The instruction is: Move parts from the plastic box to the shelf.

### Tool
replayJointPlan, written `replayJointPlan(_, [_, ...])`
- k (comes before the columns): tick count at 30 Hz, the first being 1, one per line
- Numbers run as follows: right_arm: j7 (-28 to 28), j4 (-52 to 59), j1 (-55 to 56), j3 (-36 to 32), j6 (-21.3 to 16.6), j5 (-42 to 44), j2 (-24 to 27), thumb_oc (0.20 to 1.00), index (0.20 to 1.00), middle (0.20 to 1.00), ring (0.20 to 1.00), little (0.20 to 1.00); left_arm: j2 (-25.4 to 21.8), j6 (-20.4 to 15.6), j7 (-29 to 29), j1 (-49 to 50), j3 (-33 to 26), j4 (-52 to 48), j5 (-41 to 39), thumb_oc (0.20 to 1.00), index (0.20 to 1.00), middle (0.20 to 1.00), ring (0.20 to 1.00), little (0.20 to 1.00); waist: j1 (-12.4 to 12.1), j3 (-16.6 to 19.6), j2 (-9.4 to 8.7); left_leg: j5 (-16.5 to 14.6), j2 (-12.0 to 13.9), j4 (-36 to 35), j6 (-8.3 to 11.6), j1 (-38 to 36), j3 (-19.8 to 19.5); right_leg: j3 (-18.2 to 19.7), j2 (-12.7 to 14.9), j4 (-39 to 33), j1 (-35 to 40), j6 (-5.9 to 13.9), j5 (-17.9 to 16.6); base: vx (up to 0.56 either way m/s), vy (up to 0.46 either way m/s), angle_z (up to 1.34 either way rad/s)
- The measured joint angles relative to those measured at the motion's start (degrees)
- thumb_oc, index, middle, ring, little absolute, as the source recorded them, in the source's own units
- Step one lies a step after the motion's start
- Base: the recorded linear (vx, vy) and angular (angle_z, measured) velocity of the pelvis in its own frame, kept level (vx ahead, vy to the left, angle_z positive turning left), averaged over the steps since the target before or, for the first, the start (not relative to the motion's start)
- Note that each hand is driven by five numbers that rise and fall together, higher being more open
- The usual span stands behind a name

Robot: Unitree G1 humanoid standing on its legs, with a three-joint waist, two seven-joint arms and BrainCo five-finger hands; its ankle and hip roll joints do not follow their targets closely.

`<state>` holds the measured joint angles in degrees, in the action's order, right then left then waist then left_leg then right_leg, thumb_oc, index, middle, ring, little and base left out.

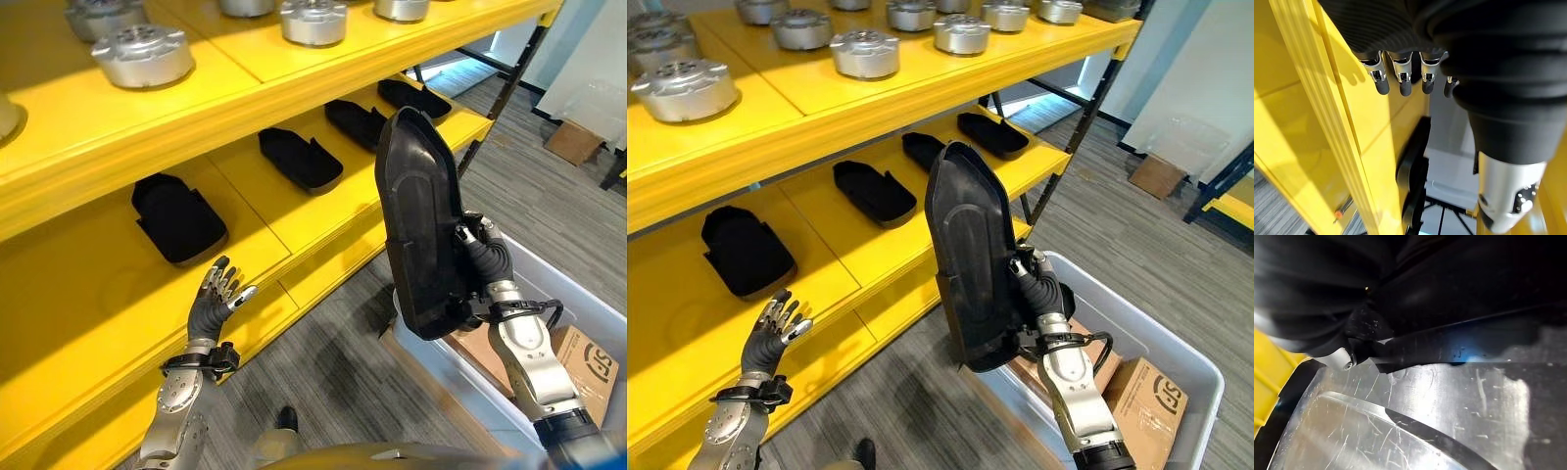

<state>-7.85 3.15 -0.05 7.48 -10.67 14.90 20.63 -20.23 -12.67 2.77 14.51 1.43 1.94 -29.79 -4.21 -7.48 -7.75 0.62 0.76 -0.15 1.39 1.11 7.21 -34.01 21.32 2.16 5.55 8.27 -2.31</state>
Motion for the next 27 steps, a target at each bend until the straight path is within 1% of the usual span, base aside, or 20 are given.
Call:
replayJointPlan(3, [0.41,-0.03,0.71,-0.48,0.06,0.0,-0.54,0.2,0.2,0.2,0.2,0.2,0.16,-0.01,-0.03,-0.57,0.21,0.5,0.13,1.0,1.0,1.0,1.0,1.0,0.36,-0.5,0.38,-1.67,-2.02,2.55,-1.7,1.32,-2.3,0.22,2.3,2.05,1.0,-0.87,-1.3,0.03,0.23,0.43])
replayJointPlan(5, [0.64,-0.05,2.54,-0.47,0.36,-0.02,-0.53,0.2,0.2,0.2,0.2,0.2,-0.31,0.08,0.01,-1.79,0.35,0.61,1.22,1.0,1.0,1.0,1.0,1.0,1.01,-0.43,0.76,-2.21,-3.69,2.12,-3.43,0.93,-3.1,3.23,4.55,5.47,0.16,-2.49,-3.22,0.04,0.314,0.64])
replayJointPlan(6, [1.18,0.28,2.86,0.1,0.49,0.02,0.2,0.2,0.2,0.2,0.2,0.2,-0.4,0.02,0.06,-3.32,0.94,0.65,1.29,1.0,1.0,1.0,1.0,1.0,4.2,-1.58,3.54,-1.31,-4.63,1.58,-6.0,-0.44,-6.25,19.56,4.19,14.85,-5.41,-4.7,-4.5,0.03,0.272,0.54])
replayJointPlan(7, [1.4,0.18,3.13,0.5,0.51,0.1,-0.07,0.2,0.2,0.2,0.2,0.2,-0.57,-0.05,0.03,-3.97,1.13,0.76,1.32,1.0,1.0,1.0,1.0,1.0,5.47,-2.17,5.65,-1.36,-2.89,0.59,-7.0,-1.15,-6.77,34.75,-3.0,17.78,-8.88,-1.47,1.12,0.02,0.151,0.27])
replayJointPlan(8, [2.19,-0.29,3.31,1.63,0.85,0.22,0.01,0.2,0.2,0.2,0.2,0.2,-0.86,-0.24,-0.07,-4.49,0.44,1.06,1.39,1.0,1.0,1.0,1.0,1.0,5.48,-2.64,6.59,-0.39,-1.54,-1.16,-6.62,-2.65,-5.88,40.02,-10.19,17.32,-12.25,0.8,5.36,-0.02,0.04,-0.03])
replayJointPlan(9, [2.85,-0.26,3.93,2.57,0.93,0.2,-0.03,0.2,0.2,0.2,0.2,0.2,-1.33,-0.25,-0.06,-4.48,-0.41,1.34,1.42,1.0,1.0,1.0,1.0,1.0,6.42,-2.24,5.45,0.11,-1.76,-2.75,-6.57,-3.52,-5.72,40.33,-14.52,15.82,-14.06,-0.52,6.12,-0.04,0.023,0.01])
replayJointPlan(11, [3.77,-0.3,5.5,2.86,0.96,0.29,0.03,0.2,0.2,0.2,0.2,0.2,-1.38,-0.27,-0.06,-3.94,-0.49,1.33,1.77,1.0,1.0,1.0,1.0,1.0,6.7,-1.18,3.34,0.71,-3.17,-5.06,-6.79,-4.89,-5.32,34.16,-18.44,12.98,-17.41,-3.3,5.03,-0.04,0.014,0.19])
replayJointPlan(12, [3.97,-0.57,5.81,3.13,0.95,0.65,0.09,0.2,0.2,0.2,0.2,0.2,-0.98,0.0,-0.02,-3.32,0.07,1.68,1.77,1.0,1.0,1.0,1.0,1.0,7.42,-0.66,2.52,0.57,-3.43,-5.04,-6.65,-4.97,-6.44,33.96,-21.16,11.16,-18.06,-3.96,3.95,-0.03,-0.021,0.4])
replayJointPlan(14, [4.45,-0.6,6.51,2.98,0.91,1.79,0.66,0.2,0.2,0.2,0.2,0.2,-0.14,0.05,-0.3,-3.08,1.65,1.63,1.76,1.0,1.0,1.0,1.0,1.0,7.88,-0.4,2.15,0.4,-4.2,-5.02,-6.35,-5.28,-8.26,34.14,-22.4,7.44,-16.9,-4.43,0.96,-0.03,-0.046,0.53])
replayJointPlan(16, [5.23,-0.6,6.49,2.99,0.9,1.84,0.87,0.2,0.2,0.2,0.2,0.2,0.97,0.04,-0.38,-1.79,1.83,1.39,1.75,1.0,1.0,1.0,1.0,1.0,6.82,-0.07,2.06,0.0,-4.63,-5.01,-5.75,-6.22,-8.64,34.32,-22.16,0.15,-12.83,-7.25,-1.65,0.0,-0.083,0.18])
replayJointPlan(17, [5.38,-0.62,6.16,2.99,0.87,1.91,0.89,0.2,0.2,0.2,0.2,0.2,1.22,0.04,-0.37,-1.55,1.76,1.38,1.75,1.0,1.0,1.0,1.0,1.0,6.31,-0.28,2.65,-0.27,-4.73,-4.93,-5.36,-6.22,-8.94,34.23,-22.18,-2.47,-11.03,-8.75,-2.71,-0.02,-0.198,0.2])
replayJointPlan(19, [5.46,-0.91,4.81,3.53,0.98,2.07,1.0,0.2,0.2,0.2,0.2,0.2,3.35,-0.01,-0.38,0.03,0.31,1.17,1.62,1.0,1.0,1.0,1.0,1.0,5.26,-0.48,3.69,-1.33,-4.37,-3.65,-3.78,-6.19,-9.61,33.53,-22.45,-7.48,-7.72,-9.66,-4.48,-0.09,-0.171,0.23])
replayJointPlan(20, [5.41,-0.9,4.79,3.49,0.95,2.5,1.27,0.2,0.2,0.2,0.2,0.2,3.56,0.0,-0.46,0.03,0.41,1.15,1.61,1.0,1.0,1.0,1.0,1.0,4.98,-0.68,3.39,-2.26,-4.63,-1.07,-2.51,-5.08,-9.66,33.11,-22.24,-7.48,-7.24,-9.84,-4.25,-0.13,-0.087,0.76])
replayJointPlan(21, [5.44,-0.67,4.42,2.91,0.2,2.91,5.48,0.2,0.2,0.2,0.2,0.2,3.48,-0.05,-1.61,-1.35,1.12,1.12,0.97,1.0,1.0,1.0,1.0,1.0,4.57,-2.32,3.24,-6.53,-5.06,13.56,-0.76,3.44,-10.36,30.44,-22.03,-7.45,-7.23,-9.94,-3.3,-0.19,-0.049,0.97])
replayJointPlan(22, [5.36,-0.68,3.93,1.98,0.2,2.93,6.55,0.2,0.2,0.2,0.2,0.2,3.47,-0.03,-1.65,-1.48,1.88,1.11,0.58,1.0,1.0,1.0,1.0,1.0,4.44,-3.86,4.39,-8.62,-4.33,17.45,-0.96,6.18,-11.04,29.48,-23.26,-6.0,-8.54,-10.95,-2.67,-0.14,0.036,1.09])
replayJointPlan(23, [5.22,-1.05,3.19,2.07,0.23,3.03,7.24,0.2,0.2,0.2,0.2,0.2,2.81,0.13,-1.68,-3.51,3.45,1.9,-0.42,1.0,1.0,1.0,1.0,1.0,4.93,-5.62,3.42,-10.85,-3.1,23.77,2.84,8.84,-11.4,27.11,-21.63,-2.53,-10.57,-14.62,-2.55,-0.12,0.23,0.76])
replayJointPlan(24, [5.43,-1.31,2.97,2.04,0.37,2.99,6.51,0.2,0.2,0.2,0.2,0.2,1.14,0.23,-2.1,-6.03,4.51,1.44,-0.61,1.0,1.0,1.0,1.0,1.0,5.69,-6.8,0.98,-12.7,5.61,35.33,2.55,11.55,-10.4,25.46,-20.41,0.85,-11.97,-15.4,-0.41,-0.06,0.37,0.67])
replayJointPlan(25, [5.39,-1.31,2.97,2.04,0.36,3.01,6.21,0.2,0.2,0.2,0.2,0.2,0.43,0.22,-2.44,-6.49,4.51,1.33,-0.61,1.0,1.0,1.0,1.0,1.0,6.08,-6.9,0.54,-12.54,9.28,36.2,2.94,11.32,-10.45,25.21,-20.35,1.54,-12.08,-15.44,0.22,-0.04,0.314,0.5])
replayJointPlan(26, [5.27,-1.35,2.82,1.07,0.14,3.05,4.83,0.2,0.2,0.2,0.2,0.2,-0.07,0.24,-2.38,-7.46,3.89,1.28,-0.81,1.0,1.0,1.0,1.0,1.0,6.74,-7.02,1.21,-12.37,18.08,30.91,3.89,9.38,-10.33,24.17,-20.02,6.03,-14.4,-12.91,2.41,-0.08,0.282,0.62])
replayJointPlan(27, [4.69,-1.46,2.44,-1.35,-0.62,3.28,4.2,0.2,0.2,0.2,0.2,0.2,0.45,0.26,-2.25,-8.8,3.47,1.11,-1.11,1.0,1.0,1.0,1.0,1.0,9.08,-7.28,2.03,-11.54,24.58,22.34,5.27,6.71,-10.22,21.85,-19.39,10.91,-16.57,-13.09,5.09,-0.1,0.241,0.6])
